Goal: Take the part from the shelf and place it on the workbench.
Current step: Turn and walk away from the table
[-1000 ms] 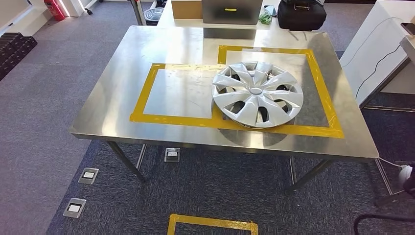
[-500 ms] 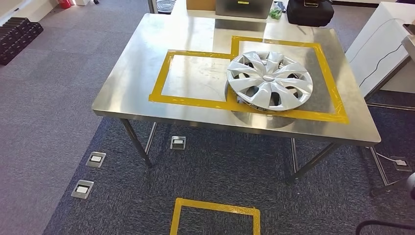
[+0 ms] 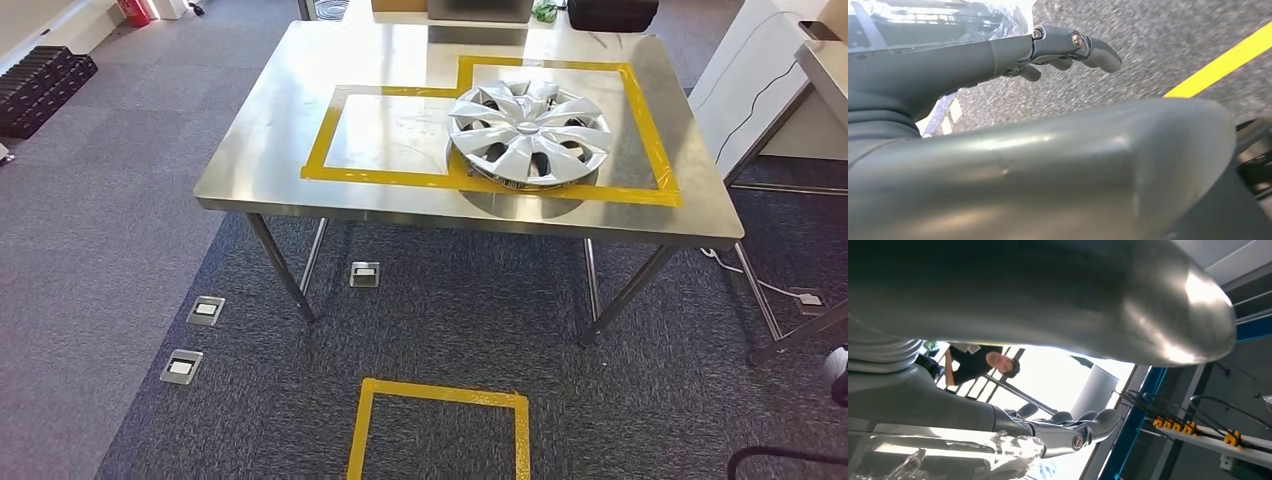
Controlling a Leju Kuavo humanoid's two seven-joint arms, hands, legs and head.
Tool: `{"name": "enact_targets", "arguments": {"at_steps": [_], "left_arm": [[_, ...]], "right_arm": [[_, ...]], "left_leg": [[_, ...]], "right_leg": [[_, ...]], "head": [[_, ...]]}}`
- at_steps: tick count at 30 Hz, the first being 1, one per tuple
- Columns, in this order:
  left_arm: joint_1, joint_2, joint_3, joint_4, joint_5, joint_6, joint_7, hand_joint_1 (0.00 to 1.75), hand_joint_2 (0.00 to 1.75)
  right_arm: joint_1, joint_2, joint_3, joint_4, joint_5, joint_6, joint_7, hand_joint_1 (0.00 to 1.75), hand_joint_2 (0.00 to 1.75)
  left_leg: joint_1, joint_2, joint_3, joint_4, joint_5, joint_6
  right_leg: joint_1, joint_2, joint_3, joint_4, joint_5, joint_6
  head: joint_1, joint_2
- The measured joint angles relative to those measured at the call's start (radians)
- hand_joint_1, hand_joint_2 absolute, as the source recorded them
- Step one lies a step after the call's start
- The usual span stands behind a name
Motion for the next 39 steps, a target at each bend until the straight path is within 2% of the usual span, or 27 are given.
{"name": "enact_targets", "arguments": {"at_steps": [1, 3, 5, 7, 8, 9, 11, 12, 13, 14, 15, 17, 19, 20, 22, 23, 25, 27, 28, 29, 30, 32, 34, 35, 37, 38, 39], "left_arm": [[-0.001, 0.000, 0.000, 0.000, 0.000, 0.000, 0.000, 0.00, 0.00], [-0.003, 0.001, 0.000, 0.000, 0.000, 0.000, 0.001, 0.00, 0.00], [-0.006, 0.001, 0.000, 0.000, 0.000, 0.001, 0.002, 0.00, 0.00], [-0.007, 0.000, 0.000, 0.000, 0.001, 0.002, 0.005, 0.00, 0.00], [-0.008, 0.000, 0.000, 0.000, 0.001, 0.003, 0.006, 0.00, 0.00], [-0.010, -0.001, 0.000, 0.000, 0.001, 0.004, 0.008, 0.00, 0.00], [-0.015, -0.003, 0.000, -0.001, 0.001, 0.006, 0.009, 0.00, 0.00], [-0.016, -0.004, 0.000, -0.001, 0.001, 0.006, 0.009, 0.00, 0.00], [-0.017, -0.004, 0.000, -0.001, 0.001, 0.006, 0.010, 0.00, 0.00], [-0.017, -0.005, 0.000, -0.001, 0.001, 0.006, 0.011, 0.00, 0.00], [-0.017, -0.005, 0.000, -0.001, 0.001, 0.006, 0.013, 0.00, 0.00], [-0.016, -0.007, 0.000, -0.001, 0.001, 0.006, 0.016, 0.00, 0.00], [-0.016, -0.010, 0.000, -0.001, 0.001, 0.006, 0.019, 0.00, 0.00], [-0.015, -0.011, 0.000, -0.001, 0.002, 0.006, 0.020, 0.00, 0.00], [-0.013, -0.011, 0.000, -0.001, 0.003, 0.007, 0.021, 0.00, 0.00], [-0.012, -0.011, 0.000, -0.001, 0.006, 0.007, 0.022, 0.00, 0.00], [-0.009, -0.011, 0.000, -0.001, 0.011, 0.009, 0.023, 0.00, 0.00], [-0.008, -0.010, 0.000, -0.001, 0.014, 0.010, 0.023, 0.00, 0.00], [-0.008, -0.010, 0.000, -0.001, 0.015, 0.010, 0.023, 0.00, 0.00], [-0.009, -0.010, 0.000, -0.001, 0.016, 0.011, 0.023, 0.00, 0.00], [-0.009, -0.010, 0.000, -0.001, 0.016, 0.011, 0.023, 0.00, 0.00], [-0.009, -0.010, 0.000, -0.001, 0.017, 0.012, 0.022, 0.00, 0.00], [-0.011, -0.010, 0.000, -0.001, 0.018, 0.015, 0.021, 0.00, 0.00], [-0.012, -0.010, 0.000, -0.001, 0.018, 0.017, 0.021, 0.00, 0.00], [-0.011, -0.010, 0.000, -0.001, 0.018, 0.018, 0.020, 0.00, 0.00], [-0.010, -0.010, 0.000, -0.001, 0.018, 0.018, 0.020, 0.00, 0.00], [-0.010, -0.010, 0.000, -0.001, 0.019, 0.018, 0.020, 0.00, 0.00]], "right_arm": [[0.001, 0.000, 0.000, 0.000, 0.000, 0.000, 0.000, 0.00, 0.00], [0.002, 0.000, -0.003, -0.001, -0.002, 0.000, -0.001, 0.00, 0.00], [0.001, -0.001, -0.005, -0.002, -0.008, 0.001, -0.005, 0.00, 0.00], [0.001, -0.002, -0.006, 0.000, -0.021, 0.002, -0.011, 0.00, 0.00], [0.001, -0.003, -0.007, 0.001, -0.028, 0.002, -0.014, 0.00, 0.00], [0.001, -0.004, -0.008, 0.002, -0.034, 0.003, -0.018, 0.00, 0.00], [0.002, -0.007, -0.010, 0.005, -0.045, 0.004, -0.025, 0.00, 0.00], [0.003, -0.007, -0.011, 0.007, -0.049, 0.005, -0.028, 0.00, 0.00], [0.005, -0.008, -0.012, 0.008, -0.052, 0.006, -0.031, 0.00, 0.00], [0.005, -0.008, -0.013, 0.010, -0.054, 0.008, -0.033, 0.00, 0.00], [0.006, -0.008, -0.014, 0.011, -0.056, 0.009, -0.035, 0.00, 0.00], [0.005, -0.009, -0.016, 0.013, -0.057, 0.010, -0.037, 0.00, 0.00], [0.004, -0.011, -0.021, 0.013, -0.057, 0.011, -0.039, 0.00, 0.00], [0.002, -0.013, -0.023, 0.013, -0.057, 0.012, -0.040, 0.00, 0.00], [0.002, -0.014, -0.025, 0.015, -0.058, 0.014, -0.041, 0.00, 0.00], [0.002, -0.014, -0.025, 0.016, -0.060, 0.014, -0.041, 0.00, 0.00], [0.003, -0.014, -0.025, 0.018, -0.063, 0.016, -0.041, 0.00, 0.00], [0.003, -0.013, -0.025, 0.021, -0.066, 0.018, -0.042, 0.00, 0.00], [0.003, -0.013, -0.024, 0.022, -0.067, 0.019, -0.042, 0.00, 0.00], [0.004, -0.013, -0.024, 0.024, -0.068, 0.020, -0.043, 0.00, 0.00], [0.004, -0.013, -0.024, 0.025, -0.069, 0.020, -0.044, 0.00, 0.00], [0.005, -0.013, -0.024, 0.027, -0.069, 0.021, -0.046, 0.00, 0.00], [0.003, -0.013, -0.025, 0.028, -0.070, 0.021, -0.048, 0.00, 0.00], [0.002, -0.013, -0.026, 0.028, -0.070, 0.021, -0.050, 0.00, 0.00], [0.002, -0.014, -0.026, 0.030, -0.071, 0.022, -0.051, 0.00, 0.00], [0.002, -0.014, -0.026, 0.031, -0.071, 0.022, -0.051, 0.00, 0.00], [0.002, -0.014, -0.027, 0.032, -0.072, 0.022, -0.051, 0.00, 0.00]], "left_leg": [[0.001, 0.000, 0.048, -0.050, 0.023, 0.001], [-0.001, -0.002, 0.154, -0.188, 0.017, 0.010], [-0.007, -0.004, 0.194, -0.263, -0.005, 0.026], [-0.009, -0.002, 0.178, -0.270, 0.010, 0.045], [-0.008, 0.000, 0.169, -0.272, 0.021, 0.054], [-0.007, 0.002, 0.158, -0.275, 0.034, 0.063], [-0.009, 0.004, 0.132, -0.276, 0.060, 0.073], [-0.011, 0.004, 0.116, -0.275, 0.073, 0.075], [-0.013, 0.004, 0.099, -0.273, 0.087, 0.076], [-0.015, 0.004, 0.080, -0.270, 0.099, 0.076], [-0.018, 0.004, 0.062, -0.267, 0.111, 0.076], [-0.022, 0.004, 0.031, -0.262, 0.132, 0.074], [-0.023, 0.003, 0.012, -0.260, 0.153, 0.067], [-0.022, 0.003, 0.008, -0.263, 0.164, 0.061], [-0.019, 0.002, 0.002, -0.269, 0.181, 0.049], [-0.018, 0.001, -0.003, -0.263, 0.169, 0.042], [-0.014, -0.001, -0.023, -0.197, 0.090, 0.028], [-0.007, 0.000, -0.049, -0.070, -0.007, 0.015], [-0.004, 0.000, -0.053, -0.016, -0.027, 0.011], [-0.002, 0.000, -0.045, 0.011, -0.022, 0.007], [0.000, 0.000, -0.021, 0.006, 0.001, 0.005], [0.002, -0.001, 0.067, -0.095, 0.040, 0.003], [0.000, -0.003, 0.148, -0.220, 0.026, 0.011], [-0.003, -0.004, 0.165, -0.254, 0.013, 0.018], [-0.006, -0.004, 0.163, -0.273, 0.020, 0.035], [-0.005, -0.002, 0.158, -0.277, 0.029, 0.043], [-0.004, 0.000, 0.149, -0.281, 0.040, 0.052]], "right_leg": [[-0.001, 0.001, -0.017, 0.006, 0.010, 0.004], [0.000, 0.001, -0.042, 0.018, 0.026, 0.014], [0.000, 0.000, -0.051, 0.019, 0.044, 0.027], [-0.003, 0.000, -0.055, 0.015, 0.054, 0.040], [-0.005, 0.002, -0.061, 0.025, 0.037, 0.045], [-0.005, 0.003, -0.072, 0.052, 0.001, 0.048], [-0.006, 0.004, -0.101, 0.165, -0.104, 0.052], [-0.006, 0.005, -0.112, 0.230, -0.140, 0.053], [-0.006, 0.005, -0.114, 0.278, -0.153, 0.052], [-0.005, 0.005, -0.103, 0.298, -0.143, 0.051], [-0.004, 0.005, -0.076, 0.283, -0.118, 0.047], [0.003, 0.004, 0.020, 0.161, -0.084, 0.030], [0.012, 0.003, 0.102, 0.029, -0.095, 0.017], [0.016, 0.003, 0.117, -0.003, -0.103, 0.013], [0.017, 0.001, 0.111, -0.017, -0.087, 0.007], [0.015, 0.000, 0.105, -0.021, -0.076, 0.002], [0.007, -0.004, 0.085, -0.026, -0.052, -0.006], [0.006, -0.004, 0.058, -0.022, -0.030, -0.008], [0.005, -0.003, 0.041, -0.019, -0.020, -0.007], [0.004, -0.003, 0.024, -0.015, -0.010, -0.005], [0.003, -0.003, 0.007, -0.010, 0.000, -0.002], [0.000, -0.002, -0.024, 0.001, 0.015, 0.006], [0.000, -0.003, -0.041, 0.008, 0.029, 0.017], [0.000, -0.004, -0.045, 0.008, 0.037, 0.022], [-0.002, -0.004, -0.051, 0.002, 0.054, 0.034], [-0.003, -0.003, -0.055, 0.001, 0.052, 0.039], [-0.004, -0.001, -0.063, 0.018, 0.029, 0.043]], "head": [[-0.002, 0.000], [-0.006, 0.000], [-0.006, 0.000], [-0.004, 0.000], [-0.002, 0.000], [0.002, 0.000], [0.012, 0.000], [0.015, 0.000], [0.018, 0.000], [0.019, 0.000], [0.020, 0.000], [0.021, 0.000], [0.019, 0.000], [0.020, 0.000], [0.022, 0.000], [0.023, 0.000], [0.019, 0.000], [0.011, 0.000], [0.008, 0.000], [0.006, 0.000], [0.005, 0.000], [0.001, 0.000], [-0.001, 0.000], [-0.002, 0.000], [-0.001, 0.000], [0.000, 0.000], [0.003, 0.000]]}}
